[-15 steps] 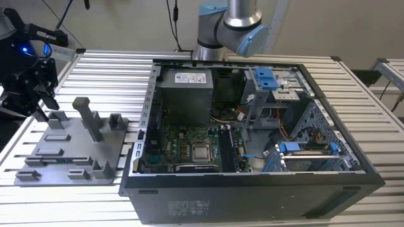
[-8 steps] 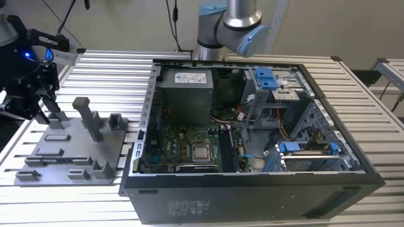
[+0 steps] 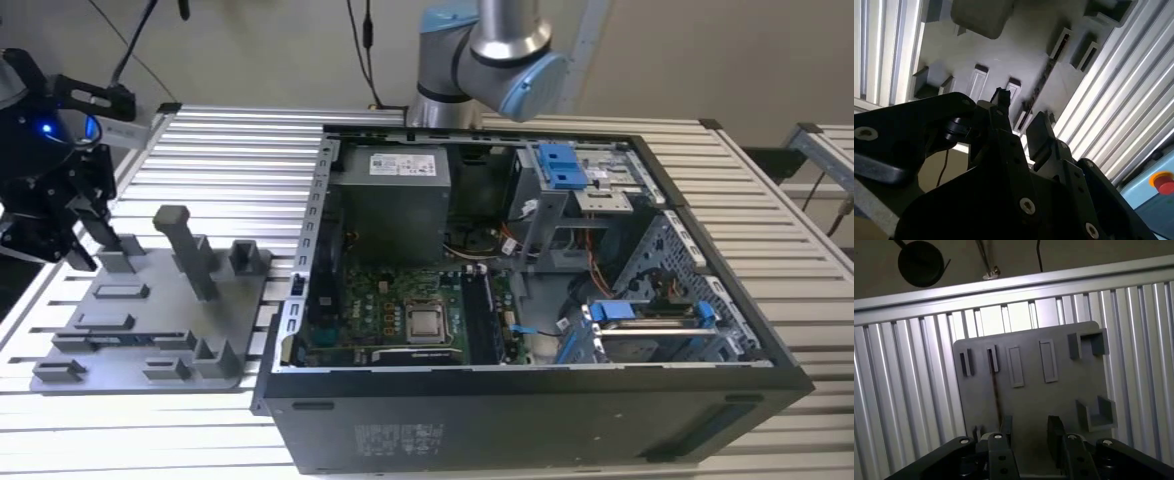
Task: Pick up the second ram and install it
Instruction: 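Pick up the second ram and move it above second insertion slot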
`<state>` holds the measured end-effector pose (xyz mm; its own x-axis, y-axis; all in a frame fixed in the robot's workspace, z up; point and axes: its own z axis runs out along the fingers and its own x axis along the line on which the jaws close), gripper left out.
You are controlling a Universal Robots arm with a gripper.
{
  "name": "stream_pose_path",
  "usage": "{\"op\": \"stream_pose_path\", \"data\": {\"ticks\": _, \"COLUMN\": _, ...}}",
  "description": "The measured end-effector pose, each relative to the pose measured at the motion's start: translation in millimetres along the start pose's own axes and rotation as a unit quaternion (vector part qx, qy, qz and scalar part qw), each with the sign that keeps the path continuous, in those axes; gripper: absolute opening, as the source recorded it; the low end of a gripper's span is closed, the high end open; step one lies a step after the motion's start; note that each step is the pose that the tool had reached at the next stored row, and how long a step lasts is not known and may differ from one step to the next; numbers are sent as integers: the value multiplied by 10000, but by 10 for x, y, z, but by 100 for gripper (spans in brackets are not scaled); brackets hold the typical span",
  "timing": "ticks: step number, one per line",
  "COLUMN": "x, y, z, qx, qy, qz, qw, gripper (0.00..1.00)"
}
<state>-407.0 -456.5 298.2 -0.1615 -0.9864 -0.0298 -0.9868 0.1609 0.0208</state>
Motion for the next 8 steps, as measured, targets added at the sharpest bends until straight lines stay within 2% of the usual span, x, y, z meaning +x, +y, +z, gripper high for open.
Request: {"op": "stream_pose_path", "data": {"ticks": 8, "x": 45, "y": 169, "z": 99, "qx": 36, "qy": -7, "qz": -66, "qw": 10000, "gripper": 42}}
